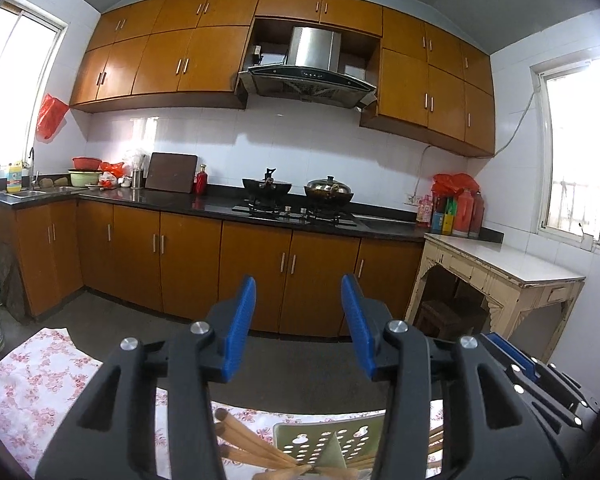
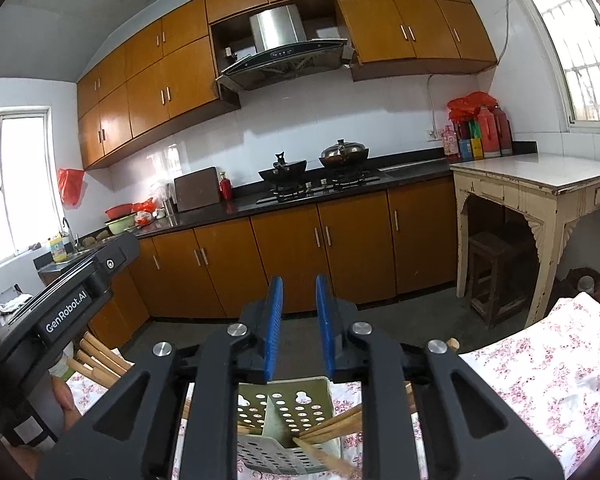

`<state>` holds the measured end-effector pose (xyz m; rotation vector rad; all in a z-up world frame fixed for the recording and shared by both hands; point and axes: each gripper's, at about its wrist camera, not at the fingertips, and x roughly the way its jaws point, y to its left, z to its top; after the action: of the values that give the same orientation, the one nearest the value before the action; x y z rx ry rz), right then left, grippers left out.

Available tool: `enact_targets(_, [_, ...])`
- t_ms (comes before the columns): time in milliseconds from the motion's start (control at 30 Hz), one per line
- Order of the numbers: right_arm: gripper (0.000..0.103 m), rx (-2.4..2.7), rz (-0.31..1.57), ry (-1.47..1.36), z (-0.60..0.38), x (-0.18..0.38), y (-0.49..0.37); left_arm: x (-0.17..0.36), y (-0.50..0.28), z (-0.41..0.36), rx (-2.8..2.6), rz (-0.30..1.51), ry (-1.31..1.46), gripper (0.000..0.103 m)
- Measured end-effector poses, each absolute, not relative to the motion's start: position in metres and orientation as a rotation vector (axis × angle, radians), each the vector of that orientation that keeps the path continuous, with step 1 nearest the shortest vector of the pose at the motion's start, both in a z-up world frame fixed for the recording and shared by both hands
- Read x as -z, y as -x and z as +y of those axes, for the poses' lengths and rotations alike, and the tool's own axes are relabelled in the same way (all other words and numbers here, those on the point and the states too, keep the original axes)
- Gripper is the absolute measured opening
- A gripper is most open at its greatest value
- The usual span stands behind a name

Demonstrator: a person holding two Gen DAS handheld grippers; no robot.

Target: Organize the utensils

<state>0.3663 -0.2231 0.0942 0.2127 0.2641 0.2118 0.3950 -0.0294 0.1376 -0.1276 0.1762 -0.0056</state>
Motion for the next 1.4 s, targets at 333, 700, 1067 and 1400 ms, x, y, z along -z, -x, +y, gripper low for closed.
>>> enact_targets(333, [0.035, -0.192, 0.240, -0.196, -0.223, -0.110, -0.333, -0.156, -0.350, -0.009, -0.032, 0.155, 0.117, 0.052])
enact_targets(700, [0.046, -0.180, 0.246, -0.220, -0.234, -0.114, -0.274, -0.160, -0.273, 0.013, -0.082, 0.164, 0.071, 0.061])
enact_targets(1067, [0.100, -0.190, 0.272, -0.214, -0.245, -0.083, -0.185, -0.117, -0.169, 0.032, -0.027, 0.253, 0.053, 0.099])
enact_targets(1400, [0.101, -0.202, 0.278, -0.091, -0.229, -0.047, -0.102, -0.064, -0.072, 0.025, -0.013, 0.294, 0.010, 0.099])
